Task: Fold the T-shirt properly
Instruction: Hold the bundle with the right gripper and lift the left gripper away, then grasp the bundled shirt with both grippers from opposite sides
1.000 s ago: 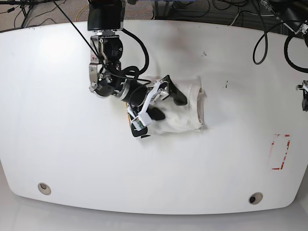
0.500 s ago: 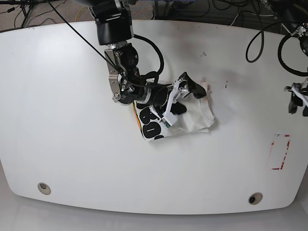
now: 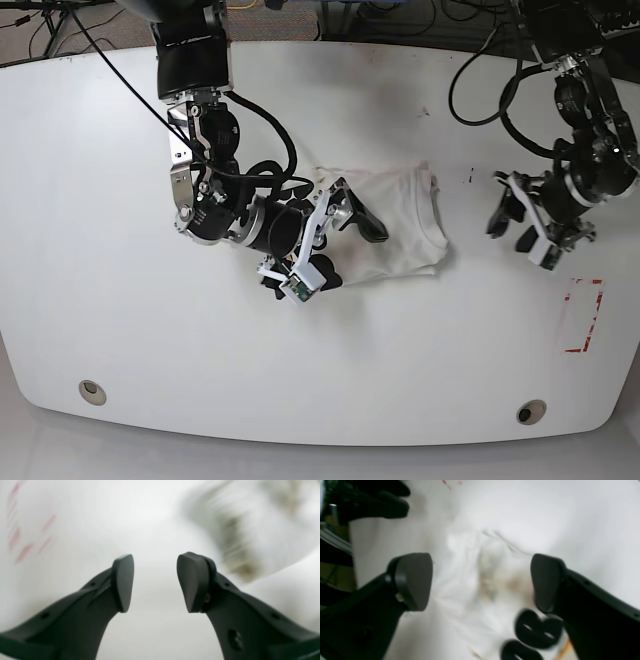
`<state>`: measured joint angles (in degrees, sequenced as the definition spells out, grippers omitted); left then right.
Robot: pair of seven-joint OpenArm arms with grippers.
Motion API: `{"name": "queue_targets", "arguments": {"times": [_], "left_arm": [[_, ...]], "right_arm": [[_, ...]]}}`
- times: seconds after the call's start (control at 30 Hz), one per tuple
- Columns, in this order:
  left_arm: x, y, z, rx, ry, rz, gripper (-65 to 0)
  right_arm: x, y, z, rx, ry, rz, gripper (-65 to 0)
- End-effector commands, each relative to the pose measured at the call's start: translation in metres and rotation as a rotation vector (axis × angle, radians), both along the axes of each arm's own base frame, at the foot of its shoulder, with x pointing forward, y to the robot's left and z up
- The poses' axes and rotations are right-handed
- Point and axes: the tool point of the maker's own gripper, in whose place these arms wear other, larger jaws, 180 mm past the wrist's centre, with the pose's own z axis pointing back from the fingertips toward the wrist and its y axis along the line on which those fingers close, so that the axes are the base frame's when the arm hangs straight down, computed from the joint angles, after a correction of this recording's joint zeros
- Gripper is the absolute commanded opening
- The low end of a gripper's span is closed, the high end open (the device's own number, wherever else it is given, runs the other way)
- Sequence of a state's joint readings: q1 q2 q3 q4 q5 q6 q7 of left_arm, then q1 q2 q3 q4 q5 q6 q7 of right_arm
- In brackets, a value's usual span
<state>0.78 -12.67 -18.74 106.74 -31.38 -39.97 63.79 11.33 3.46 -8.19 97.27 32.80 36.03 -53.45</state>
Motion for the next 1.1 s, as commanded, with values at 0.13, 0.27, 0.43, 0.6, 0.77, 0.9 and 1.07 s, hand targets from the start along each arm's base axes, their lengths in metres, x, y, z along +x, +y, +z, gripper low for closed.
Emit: {"name": "queue_targets", "arguments": {"times": [0.13,0.27,0.43,0.6,0.77,0.9,1.07], "left_arm": [[-0.003,-0.078,0.011,-0.010,-0.109,-0.185,-35.0],[-0.008,-0.111,0.008,-0.020,-0.150,-0.261,-35.0],[-0.016,-0.127,-0.006,-0.022,-0.157,-0.259,-35.0],[-0.028,-0.138,-0.025,-0.044,-0.128,-0.259,-35.0],[-0.035,-0.134,-0.045,-0.053,-0.073,-0.245,-35.0],[-0.038,-0.128,-0.065,-0.046,-0.013,-0.232,-35.0],[-0.031,-0.105,-0.088,-0.036,0.050,-0.164,-35.0]], "right_arm": [[0.027,-0.013,0.011,0.020,-0.073,-0.045,-39.6],[0.038,-0.018,-0.005,0.011,-0.063,-0.077,-53.4],[0.053,-0.025,-0.033,-0.026,-0.037,-0.119,-53.9],[0.066,-0.028,-0.062,-0.013,-0.029,-0.171,-53.3],[0.077,-0.037,-0.086,-0.017,-0.024,-0.206,-53.3],[0.078,-0.042,-0.099,0.009,-0.006,-0.227,-53.3],[0.065,-0.055,-0.113,-0.006,0.015,-0.205,-53.6]]}}
